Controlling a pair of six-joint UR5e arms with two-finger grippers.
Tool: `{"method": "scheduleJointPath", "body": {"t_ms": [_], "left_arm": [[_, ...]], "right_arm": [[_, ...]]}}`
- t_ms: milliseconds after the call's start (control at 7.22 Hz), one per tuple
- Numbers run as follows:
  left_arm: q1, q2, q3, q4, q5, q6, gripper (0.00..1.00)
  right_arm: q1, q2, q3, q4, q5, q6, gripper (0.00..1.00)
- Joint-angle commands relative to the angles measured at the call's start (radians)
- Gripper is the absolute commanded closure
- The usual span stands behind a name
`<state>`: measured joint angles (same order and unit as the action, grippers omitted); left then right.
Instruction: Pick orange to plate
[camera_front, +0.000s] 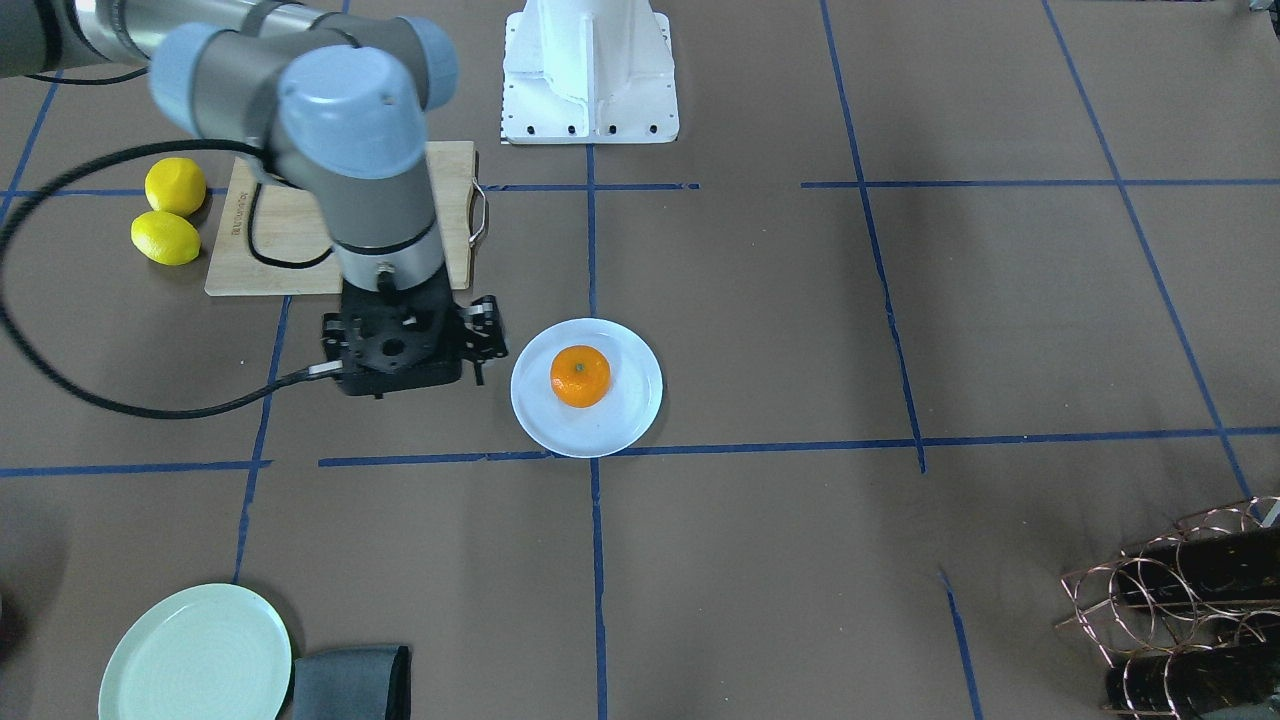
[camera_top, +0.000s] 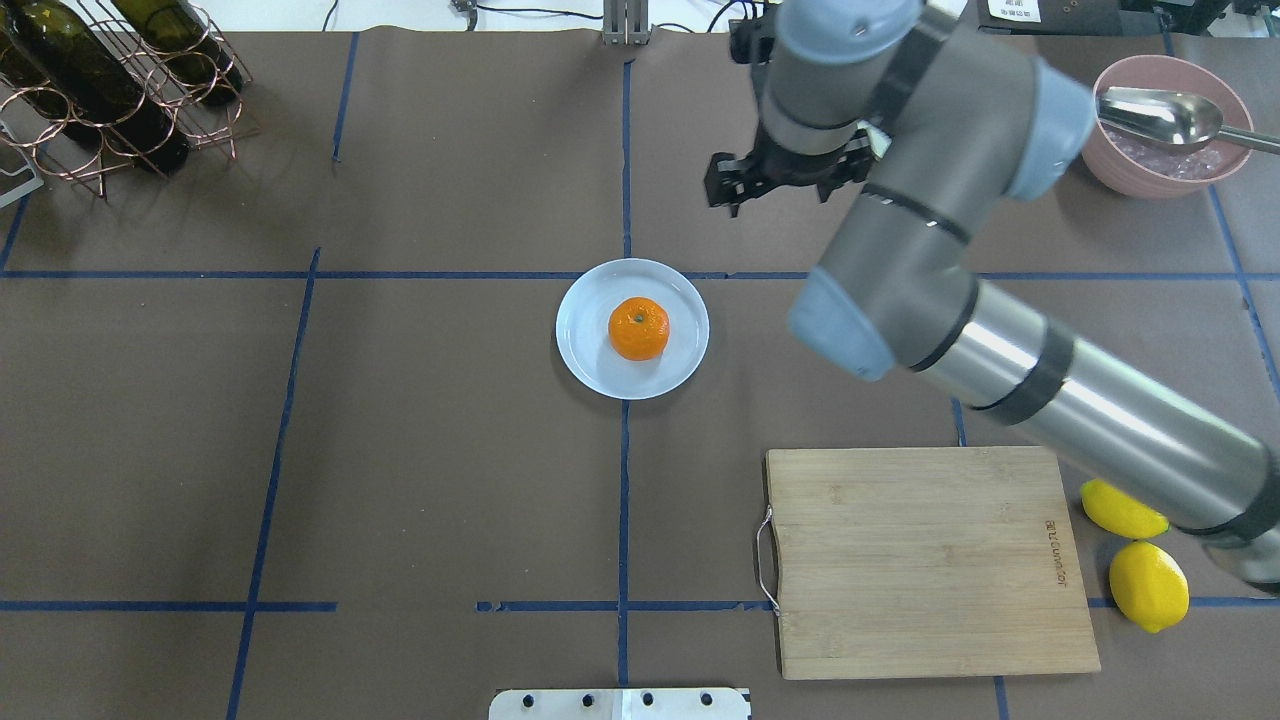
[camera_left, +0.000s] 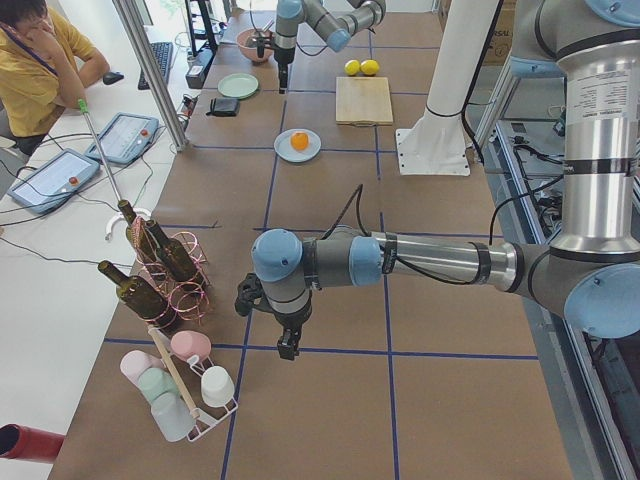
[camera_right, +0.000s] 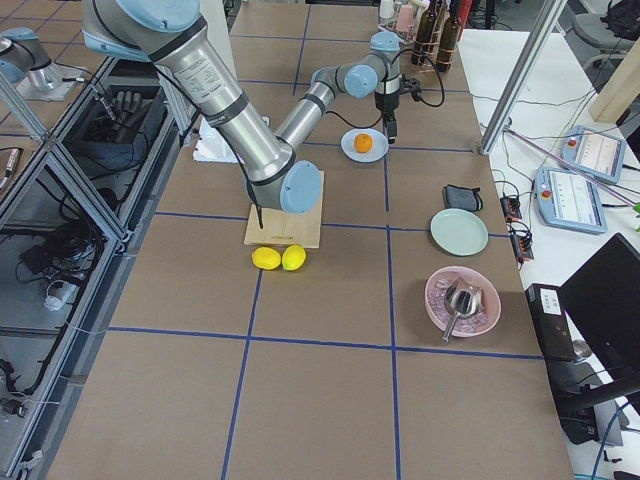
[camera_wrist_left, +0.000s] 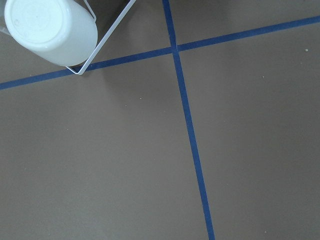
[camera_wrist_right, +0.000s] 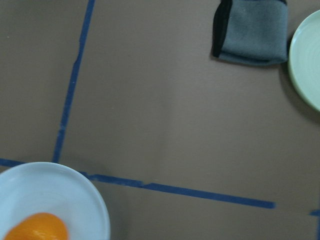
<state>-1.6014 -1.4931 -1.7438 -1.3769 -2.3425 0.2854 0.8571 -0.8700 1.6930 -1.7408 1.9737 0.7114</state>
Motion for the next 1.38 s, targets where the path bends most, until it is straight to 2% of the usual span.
{"method": "scheduleJointPath", "body": {"t_ms": [0, 138, 277, 554, 692, 969, 1246], "left_arm": [[0.0, 0.004, -0.002, 0.001, -0.026, -0.003, 0.0], [0.0, 0.002, 0.0, -0.001, -0.026, -0.002, 0.0], [0.0, 0.002, 0.0, -0.002, -0.027, 0.0, 0.0], [0.0, 0.002, 0.0, -0.004, -0.027, 0.0, 0.0], [0.0, 0.002, 0.0, -0.004, -0.027, 0.001, 0.0], [-0.002, 0.004, -0.003, -0.002, -0.024, 0.011, 0.0], [-0.002, 0.01, -0.016, -0.001, -0.014, 0.008, 0.0]], "right_arm": [[0.254, -0.245, 0.124, -0.023, 0.194, -0.444, 0.0], [0.346, -0.371, 0.134, -0.013, 0.226, -0.631, 0.0], [0.403, -0.512, 0.169, 0.004, 0.22, -0.736, 0.0], [0.514, -0.766, 0.145, 0.169, 0.194, -0.782, 0.0], [0.59, -0.803, 0.102, 0.213, 0.194, -0.788, 0.0], [0.618, -0.881, 0.096, 0.225, 0.223, -0.817, 0.0], [0.625, -0.889, 0.093, 0.225, 0.255, -0.814, 0.0]]}}
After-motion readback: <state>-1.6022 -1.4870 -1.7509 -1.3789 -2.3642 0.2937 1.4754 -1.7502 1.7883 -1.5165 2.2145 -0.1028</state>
